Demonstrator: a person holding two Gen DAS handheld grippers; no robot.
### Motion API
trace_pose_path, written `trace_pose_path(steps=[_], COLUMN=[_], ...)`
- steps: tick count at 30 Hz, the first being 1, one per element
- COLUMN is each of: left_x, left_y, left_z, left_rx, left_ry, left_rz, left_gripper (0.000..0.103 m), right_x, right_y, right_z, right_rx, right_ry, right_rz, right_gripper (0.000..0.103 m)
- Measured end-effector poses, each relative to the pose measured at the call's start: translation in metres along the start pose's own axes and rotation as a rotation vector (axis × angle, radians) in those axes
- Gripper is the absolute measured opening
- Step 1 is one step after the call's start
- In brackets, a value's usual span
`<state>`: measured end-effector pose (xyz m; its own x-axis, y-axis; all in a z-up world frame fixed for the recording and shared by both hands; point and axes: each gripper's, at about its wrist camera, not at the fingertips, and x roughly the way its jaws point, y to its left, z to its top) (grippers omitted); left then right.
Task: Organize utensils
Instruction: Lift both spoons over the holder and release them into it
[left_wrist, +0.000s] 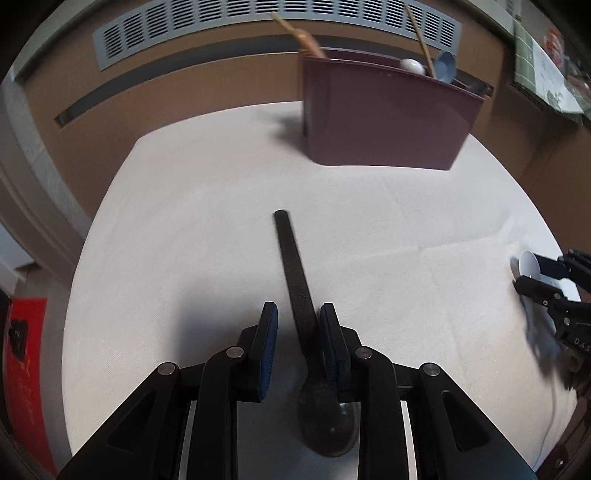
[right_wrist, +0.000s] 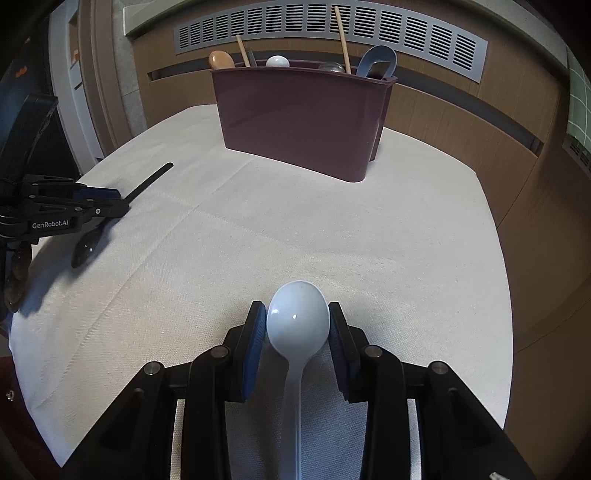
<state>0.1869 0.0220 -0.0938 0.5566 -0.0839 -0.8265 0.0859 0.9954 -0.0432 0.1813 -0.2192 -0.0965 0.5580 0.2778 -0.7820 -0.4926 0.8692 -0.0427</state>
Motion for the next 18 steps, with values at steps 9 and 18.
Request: trace_pose_path(steps=[9, 18], left_x=[0.021, 0.011], left_y=[-0.002, -0.011], left_z=[0.03, 0.019], left_rx=[-0.032, -0.049], left_ry=[0.008, 0.011], left_rz=[-0.004, -0.099], left_gripper=[0.024, 0.013], right_x=[0.0, 0.001], right_y=[-0.011, -0.005], right_z=[-0.002, 0.0], right_rx=[0.086, 0.027], right_ry=[0.0, 0.015], right_rz=[0.07, 0.051], right_gripper=[0.044, 0.044])
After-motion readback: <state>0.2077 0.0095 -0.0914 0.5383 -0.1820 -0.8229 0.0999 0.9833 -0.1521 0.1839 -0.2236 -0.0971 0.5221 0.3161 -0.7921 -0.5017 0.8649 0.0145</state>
